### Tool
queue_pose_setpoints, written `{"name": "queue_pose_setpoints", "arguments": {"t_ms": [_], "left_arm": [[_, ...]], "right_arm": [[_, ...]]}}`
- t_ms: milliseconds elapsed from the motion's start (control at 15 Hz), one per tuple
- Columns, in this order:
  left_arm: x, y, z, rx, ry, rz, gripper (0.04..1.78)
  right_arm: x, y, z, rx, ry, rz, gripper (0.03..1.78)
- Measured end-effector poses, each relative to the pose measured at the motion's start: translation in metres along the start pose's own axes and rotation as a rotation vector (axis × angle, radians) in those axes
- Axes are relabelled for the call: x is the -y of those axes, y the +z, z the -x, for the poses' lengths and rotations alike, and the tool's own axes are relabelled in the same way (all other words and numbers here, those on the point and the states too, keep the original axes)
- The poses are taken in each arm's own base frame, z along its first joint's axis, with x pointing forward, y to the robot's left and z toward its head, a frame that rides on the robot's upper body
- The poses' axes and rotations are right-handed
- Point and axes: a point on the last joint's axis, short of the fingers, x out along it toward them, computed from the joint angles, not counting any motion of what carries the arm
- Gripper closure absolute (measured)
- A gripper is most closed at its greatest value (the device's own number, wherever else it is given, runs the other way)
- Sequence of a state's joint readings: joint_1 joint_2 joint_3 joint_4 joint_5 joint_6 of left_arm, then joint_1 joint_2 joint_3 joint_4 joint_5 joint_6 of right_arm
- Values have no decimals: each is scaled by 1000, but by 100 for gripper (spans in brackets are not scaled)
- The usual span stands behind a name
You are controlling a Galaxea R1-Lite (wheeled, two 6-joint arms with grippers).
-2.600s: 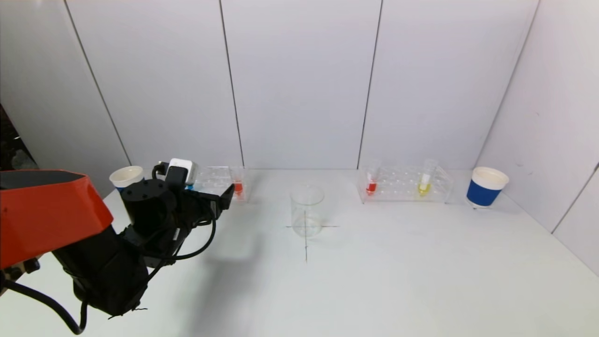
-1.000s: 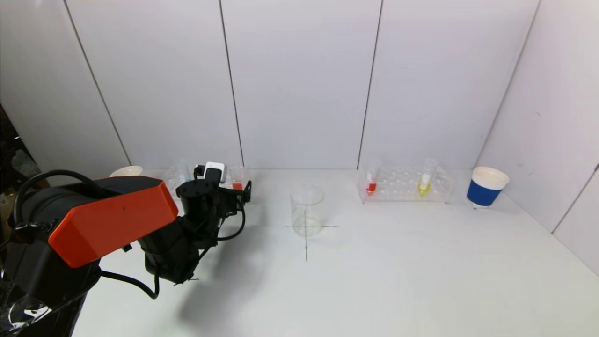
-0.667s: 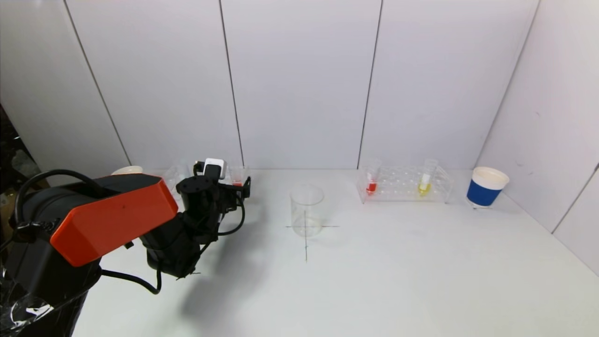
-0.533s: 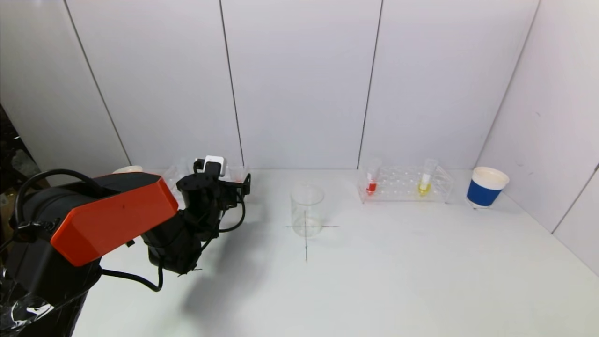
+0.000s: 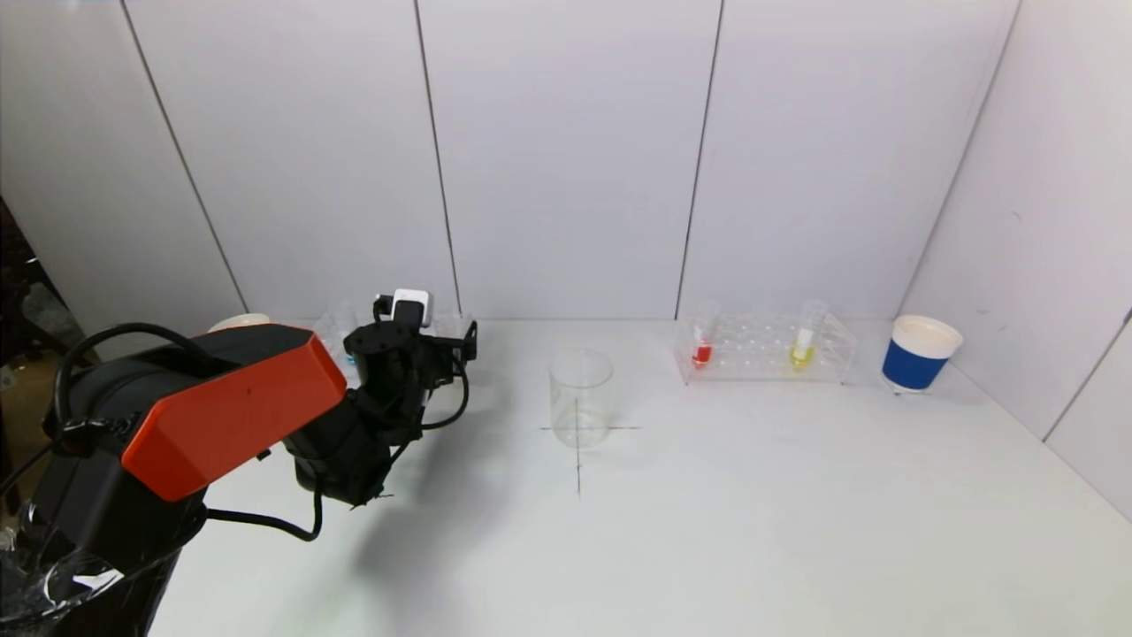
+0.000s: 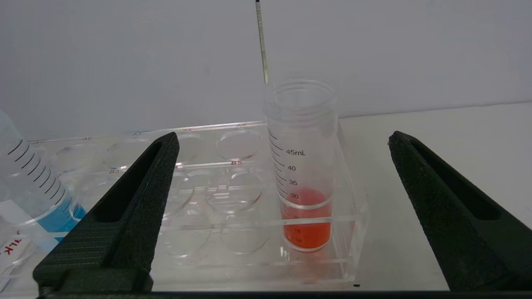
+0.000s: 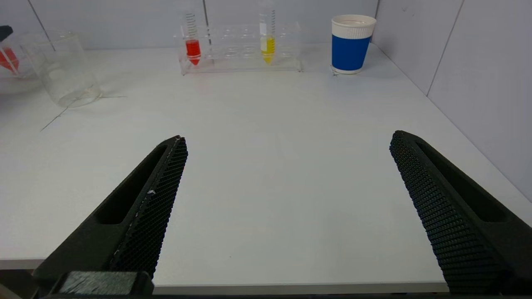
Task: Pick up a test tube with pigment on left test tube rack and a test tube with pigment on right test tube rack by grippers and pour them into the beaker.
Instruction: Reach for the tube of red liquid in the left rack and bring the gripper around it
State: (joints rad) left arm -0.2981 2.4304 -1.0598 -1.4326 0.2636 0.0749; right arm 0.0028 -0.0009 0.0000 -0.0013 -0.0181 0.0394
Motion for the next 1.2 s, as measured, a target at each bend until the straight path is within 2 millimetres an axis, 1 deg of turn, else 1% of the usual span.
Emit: {"name": "queue_pose_setpoints", "arguments": {"t_ms": [600,1200], "left_arm": [[4,-4,-12,10,2,-14,6],[2,-5,-16,12,7,-15,6]], "right_arm": [[0,0,0,0,0,0,4],[0,0,0,0,0,0,4]]}}
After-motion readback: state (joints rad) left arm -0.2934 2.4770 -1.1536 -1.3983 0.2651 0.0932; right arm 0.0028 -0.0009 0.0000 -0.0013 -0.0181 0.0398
